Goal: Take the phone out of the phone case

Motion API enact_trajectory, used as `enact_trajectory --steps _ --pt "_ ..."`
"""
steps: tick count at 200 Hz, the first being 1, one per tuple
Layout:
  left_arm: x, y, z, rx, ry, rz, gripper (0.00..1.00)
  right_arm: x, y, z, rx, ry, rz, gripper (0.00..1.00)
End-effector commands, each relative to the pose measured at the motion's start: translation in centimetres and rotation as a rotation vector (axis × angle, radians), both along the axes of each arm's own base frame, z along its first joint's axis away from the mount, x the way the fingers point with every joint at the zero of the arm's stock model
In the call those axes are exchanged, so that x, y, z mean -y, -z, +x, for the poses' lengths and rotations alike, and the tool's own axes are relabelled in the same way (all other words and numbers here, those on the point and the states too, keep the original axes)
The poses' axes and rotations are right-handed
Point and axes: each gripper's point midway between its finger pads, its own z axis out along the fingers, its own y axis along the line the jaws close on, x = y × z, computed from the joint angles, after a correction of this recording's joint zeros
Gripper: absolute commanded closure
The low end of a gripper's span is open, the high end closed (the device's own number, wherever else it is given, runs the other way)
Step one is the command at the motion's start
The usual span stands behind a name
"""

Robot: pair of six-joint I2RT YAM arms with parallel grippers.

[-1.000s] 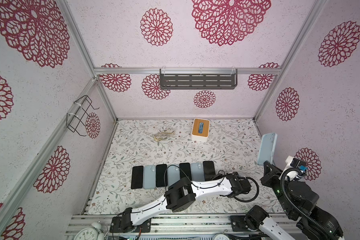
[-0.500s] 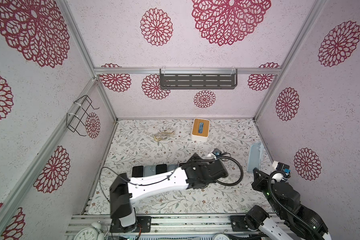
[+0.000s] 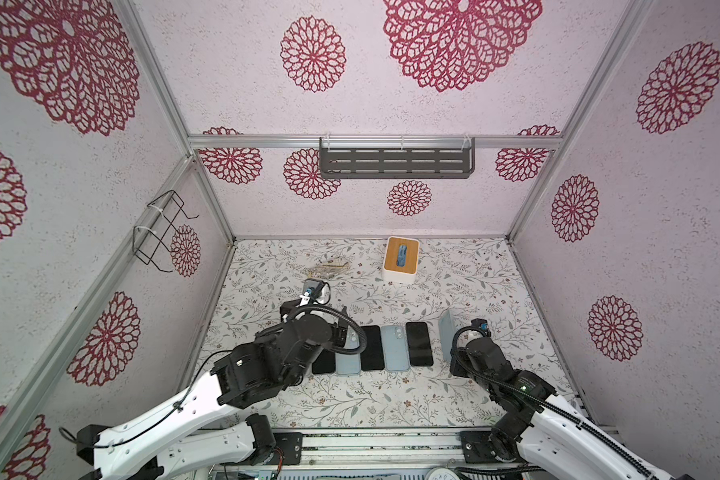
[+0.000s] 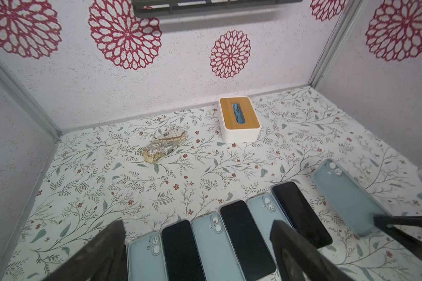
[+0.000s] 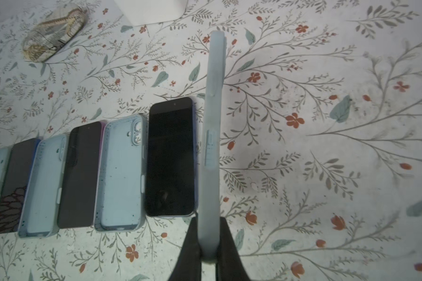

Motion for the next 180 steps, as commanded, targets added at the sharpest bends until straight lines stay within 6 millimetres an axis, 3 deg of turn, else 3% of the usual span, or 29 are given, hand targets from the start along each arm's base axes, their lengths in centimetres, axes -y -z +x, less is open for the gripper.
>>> enact_trajectory --steps 1,40,150,180 --pt "-0.8 0.9 -0.8 -0.026 0.017 -0.024 0.03 -1.8 -0.3 0.9 0.044 -0.043 0.085 1.0" --pt "-2.4 1.1 -1.6 -0.031 0.006 -0.043 0.03 -0.7 2.4 0.7 0.011 0.003 0.106 1.0" --pt "-2.5 1.6 -1.6 -0.033 -0.007 -0.068 0.03 -0.1 6.8 -0.9 -0.099 0.011 0.171 1.0" --pt "-2.4 2.5 -1.6 -0.049 -0.015 -0.073 0.03 0.1 7.2 -1.1 -0.112 0.015 0.161 0.71"
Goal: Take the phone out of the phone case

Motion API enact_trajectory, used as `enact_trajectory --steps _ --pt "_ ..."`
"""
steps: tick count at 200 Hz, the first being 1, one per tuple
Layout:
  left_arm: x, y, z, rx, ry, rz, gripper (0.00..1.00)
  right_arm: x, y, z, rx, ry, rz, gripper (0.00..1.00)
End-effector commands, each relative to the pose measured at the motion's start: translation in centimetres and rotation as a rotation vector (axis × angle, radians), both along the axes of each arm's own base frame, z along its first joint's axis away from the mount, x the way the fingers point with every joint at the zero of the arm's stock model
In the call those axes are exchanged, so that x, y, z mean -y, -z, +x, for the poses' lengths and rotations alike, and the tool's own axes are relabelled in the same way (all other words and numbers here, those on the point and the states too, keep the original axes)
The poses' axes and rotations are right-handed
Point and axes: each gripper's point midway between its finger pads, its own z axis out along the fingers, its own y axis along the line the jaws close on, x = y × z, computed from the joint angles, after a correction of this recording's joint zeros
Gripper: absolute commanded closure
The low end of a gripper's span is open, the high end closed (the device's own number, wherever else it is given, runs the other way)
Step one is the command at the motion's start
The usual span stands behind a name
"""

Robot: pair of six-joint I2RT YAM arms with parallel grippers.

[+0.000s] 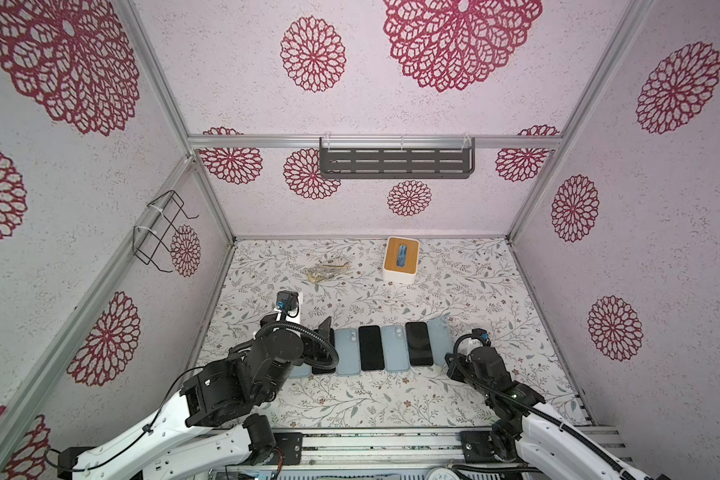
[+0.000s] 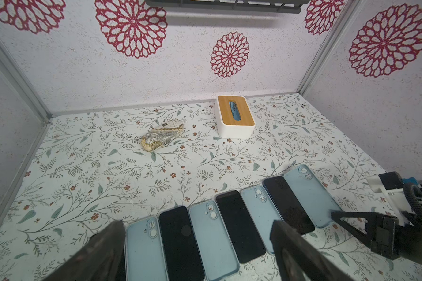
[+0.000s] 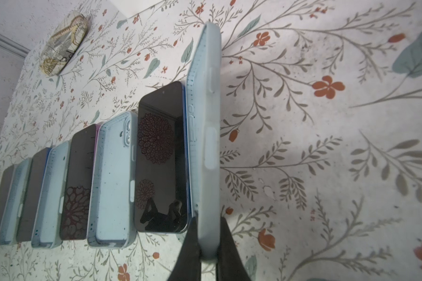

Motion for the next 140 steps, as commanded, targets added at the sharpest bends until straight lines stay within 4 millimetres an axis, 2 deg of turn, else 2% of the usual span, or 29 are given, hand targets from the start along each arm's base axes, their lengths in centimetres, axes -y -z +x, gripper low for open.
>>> enact_trajectory --steps 1,50,58,69,88,115,129,140 --pt "-0.1 0.6 0.1 -0.007 -0.02 -0.022 0.03 0.0 1.4 -1.1 -0.06 -0.02 -0.004 0.71" --pt "-0.4 1.9 0.2 -0.016 -0.048 -0.048 0.03 0.9 1.7 -0.8 -0.064 0.014 -0.032 0.46" --pt "-0.4 2.3 0.3 -0.02 -0.056 -0.054 0.03 1.3 1.4 -0.7 -0.056 0.03 -0.05 0.33" --pt "-0.5 2.9 0.3 -0.028 -0.065 -0.059 0.03 1.8 0.6 -0.4 -0.036 0.05 -0.074 0.25" --pt "-0.8 4.0 0.7 -0.041 -0.091 -0.062 0.03 2.5 -1.4 0.2 0.011 0.065 -0.112 0.14" --pt "-1.9 7.1 2.0 -0.097 -0.155 -0.081 0.03 3.7 -5.1 1.4 0.093 0.094 -0.195 0.08" --pt "-3.9 9.2 3.2 -0.12 -0.239 -0.08 0.03 4.7 -7.6 2.2 0.164 0.127 -0.241 0.02" --pt "-6.1 10.3 4.0 -0.114 -0.327 -0.07 0.03 5.5 -9.8 3.1 0.24 0.16 -0.272 0.01"
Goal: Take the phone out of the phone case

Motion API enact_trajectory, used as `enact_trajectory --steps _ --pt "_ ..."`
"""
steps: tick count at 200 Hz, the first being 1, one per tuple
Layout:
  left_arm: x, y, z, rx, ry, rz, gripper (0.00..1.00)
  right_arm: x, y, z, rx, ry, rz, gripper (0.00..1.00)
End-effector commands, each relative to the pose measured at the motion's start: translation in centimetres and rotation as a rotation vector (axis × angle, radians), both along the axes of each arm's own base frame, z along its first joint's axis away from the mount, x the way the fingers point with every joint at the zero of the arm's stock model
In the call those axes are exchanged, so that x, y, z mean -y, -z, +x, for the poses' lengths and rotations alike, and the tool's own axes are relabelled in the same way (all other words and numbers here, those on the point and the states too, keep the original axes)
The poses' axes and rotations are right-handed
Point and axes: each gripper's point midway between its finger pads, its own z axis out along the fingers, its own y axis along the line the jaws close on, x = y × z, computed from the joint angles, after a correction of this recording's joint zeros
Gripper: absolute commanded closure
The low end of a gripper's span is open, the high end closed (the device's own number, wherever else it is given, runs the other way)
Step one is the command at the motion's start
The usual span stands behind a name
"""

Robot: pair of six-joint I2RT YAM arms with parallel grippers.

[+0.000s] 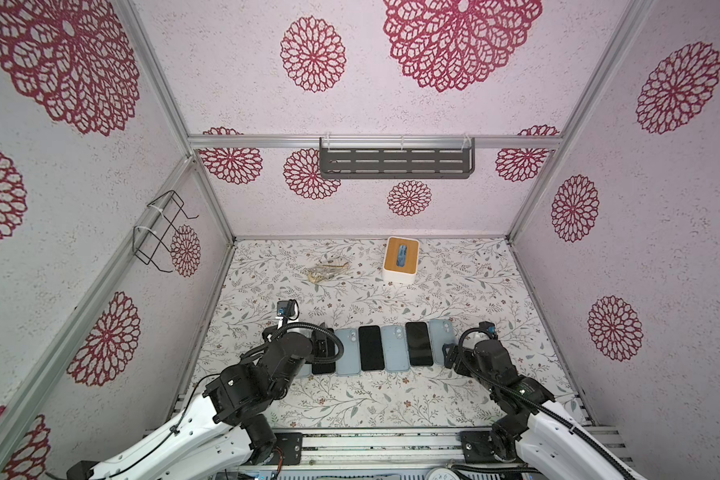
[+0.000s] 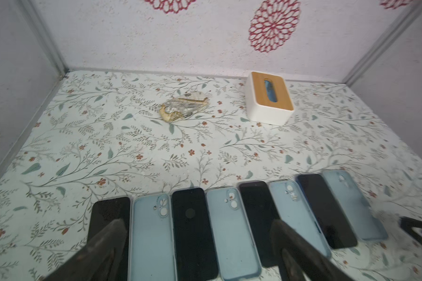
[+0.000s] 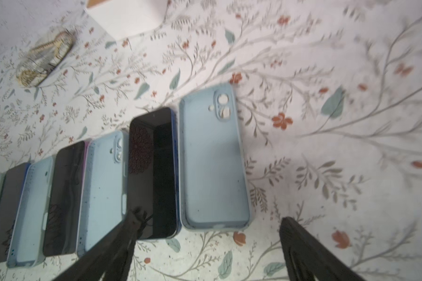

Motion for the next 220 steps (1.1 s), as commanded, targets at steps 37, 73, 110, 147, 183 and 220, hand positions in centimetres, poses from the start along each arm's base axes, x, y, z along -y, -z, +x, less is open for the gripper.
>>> enact_trajectory --steps 37,73,110,147,183,220 --pt "-10.9 2.6 4.0 0.104 -0.362 -0.018 0.03 6.2 -8.3 5.2 0.331 0.184 -0.357 0.01" --pt "-17.6 3.0 5.0 0.245 -0.519 0.069 0.03 9.2 -6.7 7.8 0.508 0.263 -0.313 0.01" --pt "-18.1 6.0 8.6 0.337 -0.402 0.116 0.03 10.0 -4.5 7.9 0.573 0.258 -0.388 0.01" --pt "-15.8 6.6 13.3 0.408 -0.207 0.124 0.03 8.7 -5.0 9.3 0.675 0.188 -0.455 0.01" --pt "-16.2 9.7 15.9 0.338 -0.169 0.109 0.03 9.4 -3.9 10.2 0.697 0.228 -0.495 0.01" --pt "-17.6 10.4 17.0 0.248 -0.211 0.056 0.03 13.1 -1.1 13.8 0.459 0.369 -0.454 0.01"
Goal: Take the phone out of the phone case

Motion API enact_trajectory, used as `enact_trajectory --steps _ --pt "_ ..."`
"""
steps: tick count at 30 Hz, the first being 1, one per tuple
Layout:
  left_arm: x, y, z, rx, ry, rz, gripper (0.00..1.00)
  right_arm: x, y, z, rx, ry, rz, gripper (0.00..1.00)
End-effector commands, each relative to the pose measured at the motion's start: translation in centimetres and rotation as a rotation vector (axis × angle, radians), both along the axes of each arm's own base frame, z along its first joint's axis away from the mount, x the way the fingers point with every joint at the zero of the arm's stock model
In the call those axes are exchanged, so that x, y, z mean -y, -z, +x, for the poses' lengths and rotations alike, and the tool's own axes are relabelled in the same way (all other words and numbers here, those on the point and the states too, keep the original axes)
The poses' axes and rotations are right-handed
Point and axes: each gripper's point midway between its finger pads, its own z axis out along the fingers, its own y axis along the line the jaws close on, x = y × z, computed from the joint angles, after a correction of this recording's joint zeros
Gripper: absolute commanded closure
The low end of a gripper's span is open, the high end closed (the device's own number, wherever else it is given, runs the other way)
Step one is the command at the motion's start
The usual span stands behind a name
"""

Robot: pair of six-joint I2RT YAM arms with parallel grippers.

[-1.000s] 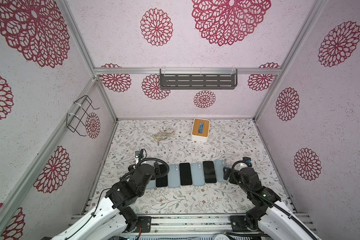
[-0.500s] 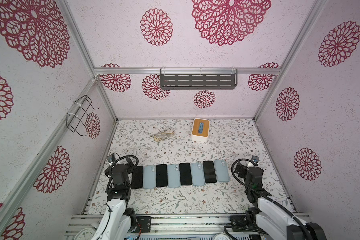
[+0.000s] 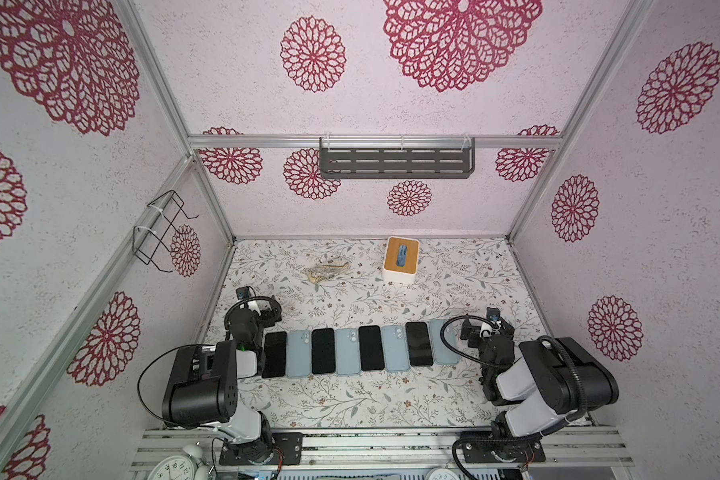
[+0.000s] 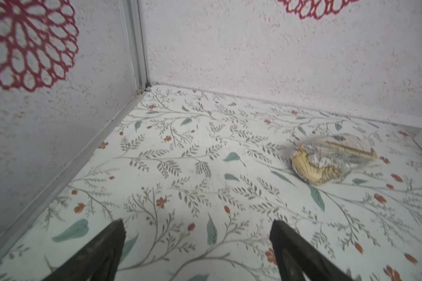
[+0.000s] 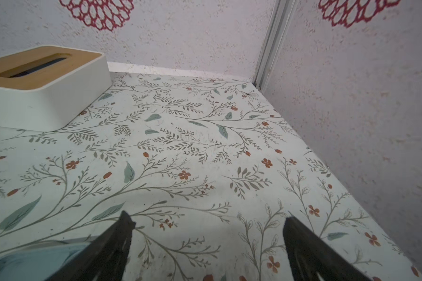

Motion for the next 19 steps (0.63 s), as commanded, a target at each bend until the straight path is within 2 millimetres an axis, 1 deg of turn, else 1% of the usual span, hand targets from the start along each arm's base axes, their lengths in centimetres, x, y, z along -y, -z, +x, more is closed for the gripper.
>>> enact_trajectory --steps 1,5,10,19 --pt "0.01 -0.75 0.77 0.006 0.021 -0.021 0.03 3.21 -2.17 2.57 0.031 0.152 0.086 0.01" --pt "-0.04 -0.7 0.93 -0.002 0.008 -0.006 0.03 3.23 -2.61 2.38 0.064 0.14 0.078 0.01" --pt "-0.09 -0.92 0.93 0.01 0.007 -0.001 0.03 3.2 -2.69 2.34 0.06 0.165 0.057 0.01" --pt "-0.02 -0.87 0.86 0.01 0.009 -0.001 0.03 3.07 -2.66 2.4 0.058 0.161 0.062 0.01"
